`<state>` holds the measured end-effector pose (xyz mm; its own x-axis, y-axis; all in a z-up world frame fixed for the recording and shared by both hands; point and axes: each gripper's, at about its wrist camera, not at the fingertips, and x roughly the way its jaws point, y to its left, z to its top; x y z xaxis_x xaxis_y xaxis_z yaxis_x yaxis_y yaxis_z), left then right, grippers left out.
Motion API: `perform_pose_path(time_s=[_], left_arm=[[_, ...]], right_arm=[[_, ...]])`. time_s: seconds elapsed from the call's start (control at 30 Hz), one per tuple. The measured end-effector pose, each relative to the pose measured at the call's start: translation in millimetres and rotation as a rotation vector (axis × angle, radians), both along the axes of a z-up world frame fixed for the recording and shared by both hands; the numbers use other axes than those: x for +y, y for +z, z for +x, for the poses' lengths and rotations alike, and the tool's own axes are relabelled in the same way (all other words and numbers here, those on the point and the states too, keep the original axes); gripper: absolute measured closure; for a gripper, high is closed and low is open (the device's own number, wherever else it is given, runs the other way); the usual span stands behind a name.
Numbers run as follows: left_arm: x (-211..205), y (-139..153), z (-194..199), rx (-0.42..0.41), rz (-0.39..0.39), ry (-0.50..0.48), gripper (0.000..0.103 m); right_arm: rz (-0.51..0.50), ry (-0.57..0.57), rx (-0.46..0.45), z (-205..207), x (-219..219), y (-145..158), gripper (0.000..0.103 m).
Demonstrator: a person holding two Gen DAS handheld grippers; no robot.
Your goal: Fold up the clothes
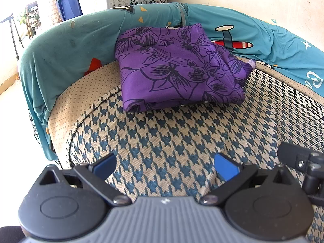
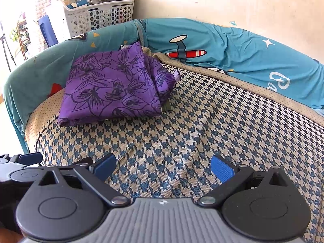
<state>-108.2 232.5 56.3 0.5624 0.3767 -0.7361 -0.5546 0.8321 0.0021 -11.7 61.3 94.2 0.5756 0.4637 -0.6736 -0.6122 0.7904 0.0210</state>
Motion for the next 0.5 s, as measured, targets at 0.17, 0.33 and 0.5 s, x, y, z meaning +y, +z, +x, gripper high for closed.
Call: perform_pose_path(time_s=[0.17,0.33,0.5], left_arm=[[-0.1,0.0,-0.4,0.000,0.000,0.002,0.000],[0.3,0.3,-0.6,0.000,0.000,0.002,0.000],[0.0,0.5,-0.2,0.000,0.000,0.005,0.000]], right_arm=[[0.000,-0.002,0.001,0.2,0.2,-0.7,0.003],[0.000,-0.003,0.003,0.5,0.2,-1.2,0.003],[-0.003,-0.003,0.002,0.6,0.8,-1.0,0.003]])
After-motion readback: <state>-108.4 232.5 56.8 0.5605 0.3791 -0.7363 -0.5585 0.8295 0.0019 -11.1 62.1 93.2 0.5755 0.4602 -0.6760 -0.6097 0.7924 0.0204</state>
